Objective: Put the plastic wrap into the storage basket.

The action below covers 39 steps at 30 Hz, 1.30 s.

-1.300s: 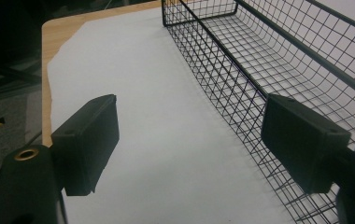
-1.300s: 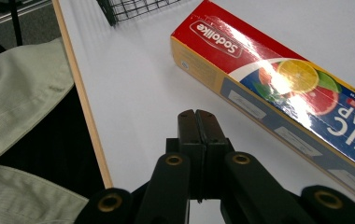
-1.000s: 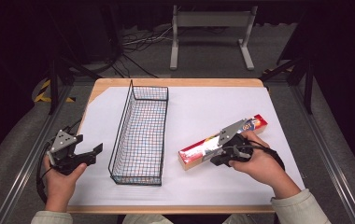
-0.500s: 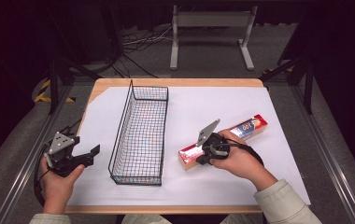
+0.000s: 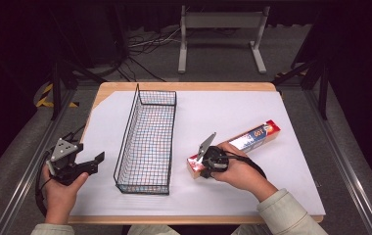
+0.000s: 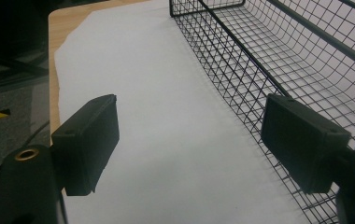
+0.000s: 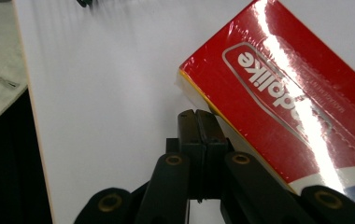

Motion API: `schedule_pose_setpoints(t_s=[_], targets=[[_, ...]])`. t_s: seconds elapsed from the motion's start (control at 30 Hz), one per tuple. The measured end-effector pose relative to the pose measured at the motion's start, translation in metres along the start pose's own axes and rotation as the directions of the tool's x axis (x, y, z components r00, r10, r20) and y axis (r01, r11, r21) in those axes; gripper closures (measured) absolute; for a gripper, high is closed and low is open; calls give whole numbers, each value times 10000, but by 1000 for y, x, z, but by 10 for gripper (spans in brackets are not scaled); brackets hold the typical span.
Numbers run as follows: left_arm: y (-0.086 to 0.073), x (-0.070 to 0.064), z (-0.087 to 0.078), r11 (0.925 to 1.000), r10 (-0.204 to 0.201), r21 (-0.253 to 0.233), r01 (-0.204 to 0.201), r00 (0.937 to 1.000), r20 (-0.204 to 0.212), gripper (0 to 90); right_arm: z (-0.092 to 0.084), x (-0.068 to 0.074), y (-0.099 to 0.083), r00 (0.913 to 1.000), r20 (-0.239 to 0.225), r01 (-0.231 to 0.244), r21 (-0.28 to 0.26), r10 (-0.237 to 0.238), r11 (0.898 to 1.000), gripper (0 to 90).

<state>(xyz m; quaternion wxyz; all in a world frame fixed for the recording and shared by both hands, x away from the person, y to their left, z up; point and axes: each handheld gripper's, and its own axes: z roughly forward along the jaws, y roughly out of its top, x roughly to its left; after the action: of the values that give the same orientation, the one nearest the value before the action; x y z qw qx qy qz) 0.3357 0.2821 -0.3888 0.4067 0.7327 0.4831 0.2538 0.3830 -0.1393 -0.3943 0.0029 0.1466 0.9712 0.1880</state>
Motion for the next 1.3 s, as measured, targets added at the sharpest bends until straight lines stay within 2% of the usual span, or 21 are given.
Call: schedule_pose_setpoints(t_s=[0.1,0.2,0.4,0.5,0.63,0.67,0.73,0.77,0.83,0.9,0.97,1.03,1.07,1.13,1.2,1.3], targets=[[0,0,0,10000,-36,17,36,10000,3,201,1,0,1,9999,107,-115,-14,115,9999,900],[0,0,0,10000,-12,16,12,10000,10,201,3,-2,2,9975,622,-327,10,326,9995,900],[-1,1,0,10000,-62,-62,62,10000,13,201,7,-19,6,9918,875,-905,-336,931,9953,900],[-1,1,0,10000,-87,-28,87,10000,8,201,8,-29,8,9850,1179,-1207,-495,1258,9914,900],[-1,2,0,10000,-53,0,53,10000,14,201,8,-45,10,9670,1822,-1668,-756,1780,9831,900],[-1,2,0,10000,-53,0,53,10000,14,201,8,-45,10,9670,1822,-1668,-756,1780,9831,900],[-1,3,0,10000,-58,-11,58,10000,7,201,9,-53,10,9561,2023,-1969,-935,2123,9760,900],[-1,3,0,9999,-136,-26,136,9999,24,201,9,-57,9,9522,2052,-2091,-1020,2262,9726,900],[-1,3,0,9999,-111,-43,111,9999,28,201,10,-60,8,9529,1802,-2293,-993,2442,9683,900],[-2,4,-1,9999,-147,-32,147,9999,15,201,5,-60,6,9564,1773,-2182,-937,2320,9714,900],[-3,5,0,9998,-196,-4,196,9998,5,201,-6,-60,2,9635,1105,-2318,-1099,2436,9665,900],[-6,5,2,9998,-161,74,161,9999,-16,200,-27,-63,-3,9604,1061,-2415,-1435,2575,9597,900],[-8,5,3,9998,-157,121,157,9999,-44,198,-38,-66,-5,9567,1201,-2454,-1563,2650,9567,900],[-12,5,2,9996,-243,136,245,9996,-150,198,-54,-74,-11,9430,1591,-2660,-1676,2923,9493,900],[-14,5,-1,9993,-356,116,357,9993,-140,198,-70,-90,-20,9213,1935,-3029,-1863,3372,9346,900],[-17,4,-4,9992,-369,171,372,9992,-175,198,-83,-111,-31,8889,2335,-3538,-1970,3942,9144,900]])
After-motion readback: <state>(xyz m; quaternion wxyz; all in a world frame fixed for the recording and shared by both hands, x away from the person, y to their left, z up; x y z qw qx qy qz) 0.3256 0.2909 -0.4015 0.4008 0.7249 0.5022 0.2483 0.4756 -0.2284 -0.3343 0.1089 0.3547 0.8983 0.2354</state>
